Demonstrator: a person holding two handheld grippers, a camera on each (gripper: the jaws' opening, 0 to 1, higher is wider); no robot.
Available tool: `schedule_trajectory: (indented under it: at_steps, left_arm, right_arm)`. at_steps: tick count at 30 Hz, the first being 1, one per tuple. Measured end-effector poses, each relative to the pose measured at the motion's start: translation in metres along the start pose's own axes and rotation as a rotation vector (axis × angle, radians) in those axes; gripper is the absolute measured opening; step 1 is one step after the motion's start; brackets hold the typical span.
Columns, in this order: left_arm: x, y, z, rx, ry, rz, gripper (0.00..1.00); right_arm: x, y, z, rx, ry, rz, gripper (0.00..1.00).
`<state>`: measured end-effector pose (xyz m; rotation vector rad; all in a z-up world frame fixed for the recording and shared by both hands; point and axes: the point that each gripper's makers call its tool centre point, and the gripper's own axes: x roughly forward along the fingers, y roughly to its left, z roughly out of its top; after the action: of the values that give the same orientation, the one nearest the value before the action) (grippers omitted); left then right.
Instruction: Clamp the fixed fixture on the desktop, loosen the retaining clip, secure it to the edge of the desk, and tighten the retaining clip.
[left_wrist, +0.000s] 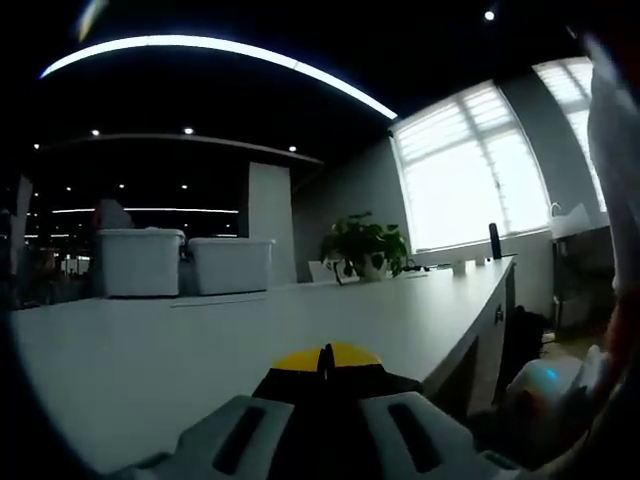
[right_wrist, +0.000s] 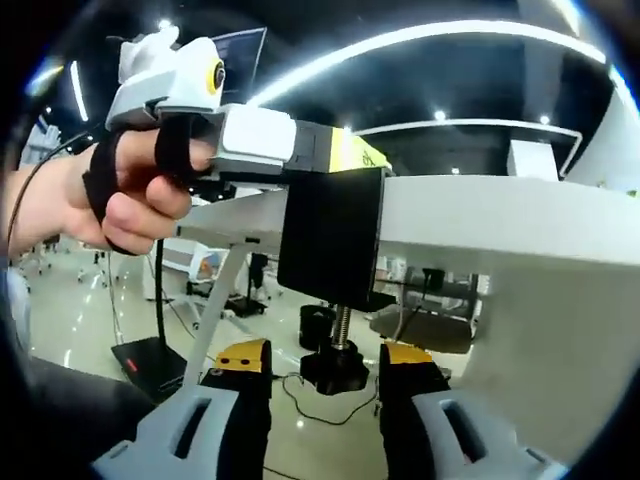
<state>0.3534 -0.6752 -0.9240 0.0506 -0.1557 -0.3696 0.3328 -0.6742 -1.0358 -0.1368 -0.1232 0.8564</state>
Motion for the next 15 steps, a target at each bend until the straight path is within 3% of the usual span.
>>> schedule_trajectory:
  at_steps: [3, 8, 12, 15]
  left_arm:
    - [0.0, 0.0005, 0.0009, 0.009, -0.004, 0.011, 0.01]
    - [-0.0006, -0.0011, 0.0014, 0.027, 0.008, 0.006, 0.01]
    - [-0.0013, -0.0009, 0.0012, 0.004, 0.004, 0.006, 0.01]
    - [-0.0017, -0.0013, 0.0016, 0.001, 0.003, 0.004, 0.01]
  right_arm:
    - [0.0008, -0.0058, -0.0017, 0.022, 0.011, -0.04, 0.28]
    - [0.0013, -0.0085, -0.0017, 0.02, 0.004, -0.028, 0.26]
    - [0.0011, -0.0085, -0.0012, 0.023, -0.018, 0.021, 0.26]
    - [0.0032, -0.0062, -0.0006, 0.022, -0.044, 0.11, 0.26]
